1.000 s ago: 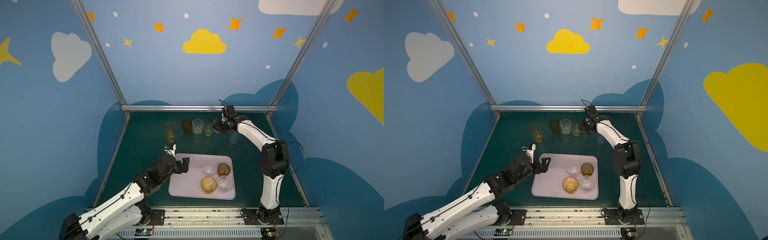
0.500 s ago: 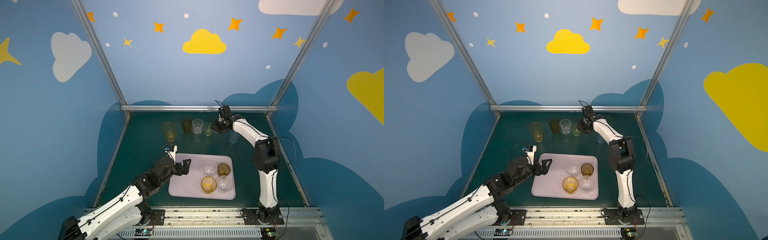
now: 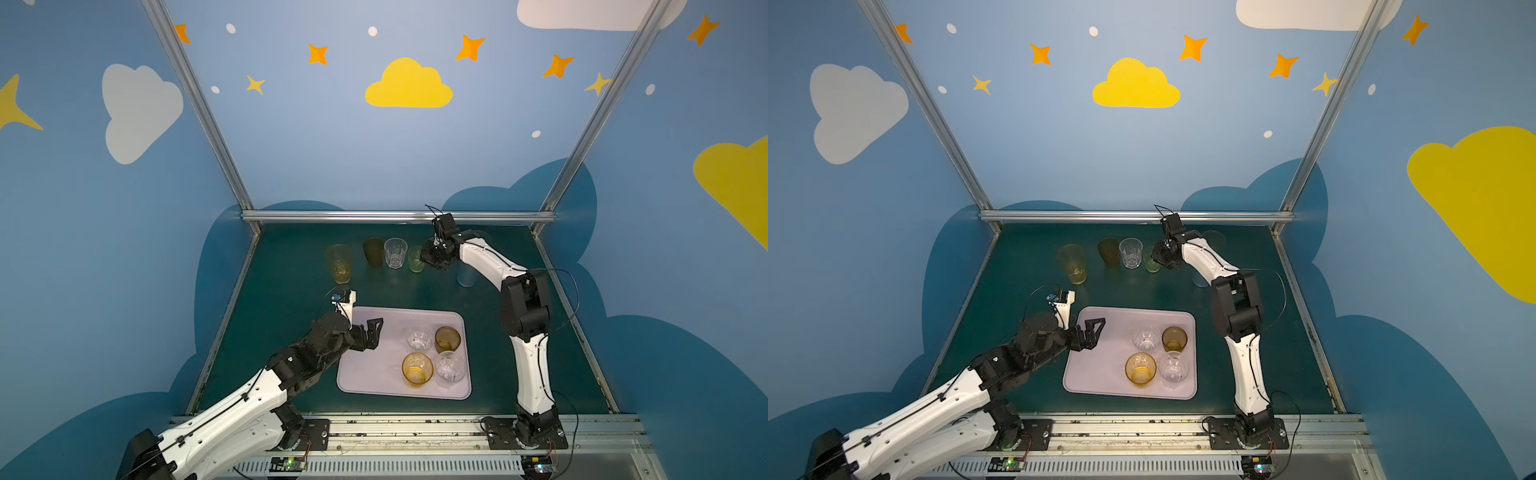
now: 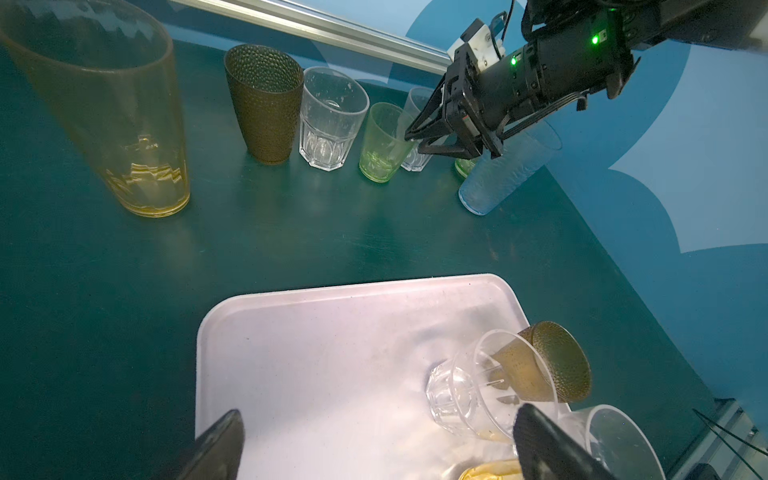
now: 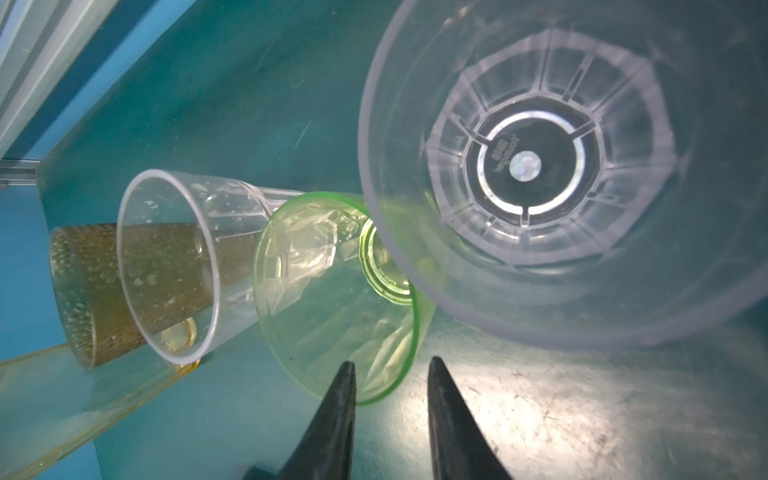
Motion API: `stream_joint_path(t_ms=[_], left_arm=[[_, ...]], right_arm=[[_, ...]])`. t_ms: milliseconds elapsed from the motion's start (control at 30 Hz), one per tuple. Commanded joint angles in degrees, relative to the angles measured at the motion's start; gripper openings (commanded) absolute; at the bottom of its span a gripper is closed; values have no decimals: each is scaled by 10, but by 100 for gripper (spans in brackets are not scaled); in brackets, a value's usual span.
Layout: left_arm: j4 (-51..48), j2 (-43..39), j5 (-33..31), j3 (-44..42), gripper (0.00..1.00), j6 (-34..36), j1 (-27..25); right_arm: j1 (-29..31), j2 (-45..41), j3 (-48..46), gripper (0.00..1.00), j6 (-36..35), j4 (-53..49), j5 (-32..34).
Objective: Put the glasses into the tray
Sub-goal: 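Position the open right gripper above the green glass rim, then lower the right gripper onto the green glass rim and close it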
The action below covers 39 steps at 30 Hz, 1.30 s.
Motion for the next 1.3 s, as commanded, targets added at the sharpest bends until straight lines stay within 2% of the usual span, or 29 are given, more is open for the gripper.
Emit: stream_joint_path(t_ms=[0,333,467,900,1267], left_arm=[[17,0,5,-3,100,7,2],[18,10,6,1,100,7,3],[18,10,6,1,100,7,3],[17,16,6,2,100,6,3],[15,2,-4,-3,100,7,2]], right_arm=[[1,12,20,29,0,-11,9],[1,17,24,27,-2,-17,12],[1,16,24,23,-3,-20,16],[1,20,24,20,-3,-24,17],[1,13,9,14,-2,-19,21]])
